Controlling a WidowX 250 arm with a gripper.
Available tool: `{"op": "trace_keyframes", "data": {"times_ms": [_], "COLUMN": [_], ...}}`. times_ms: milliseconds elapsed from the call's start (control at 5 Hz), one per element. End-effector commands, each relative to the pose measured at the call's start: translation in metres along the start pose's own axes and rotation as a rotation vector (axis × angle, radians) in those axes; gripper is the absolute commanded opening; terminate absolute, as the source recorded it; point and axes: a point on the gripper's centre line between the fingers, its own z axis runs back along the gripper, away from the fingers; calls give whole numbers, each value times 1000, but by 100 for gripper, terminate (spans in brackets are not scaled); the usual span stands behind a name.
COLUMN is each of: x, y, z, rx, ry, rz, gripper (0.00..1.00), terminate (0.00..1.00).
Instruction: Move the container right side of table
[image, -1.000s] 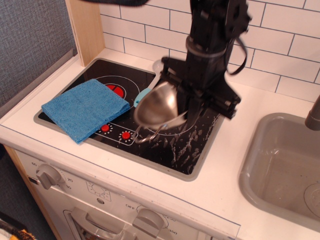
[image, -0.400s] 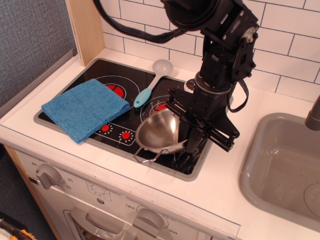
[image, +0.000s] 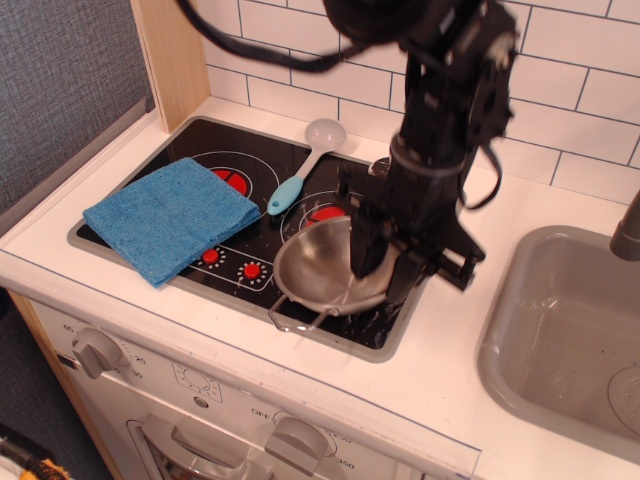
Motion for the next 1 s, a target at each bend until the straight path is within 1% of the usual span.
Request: {"op": "trace_keyframes", "data": {"times_ms": [0,200,400,600,800], "x": [-10,-15,-15,-15,-15], "y": [39,59,68,68,68], "z": [49,39,35,35,35], "rx": [-46,-69,-82,-82,-82], "ry": [-139,-99,-73,-73,-73], "rz": [164,227,203,203,203], "gripper": [100,100,100,100,100], "terminate": [0,0,0,0,100]}}
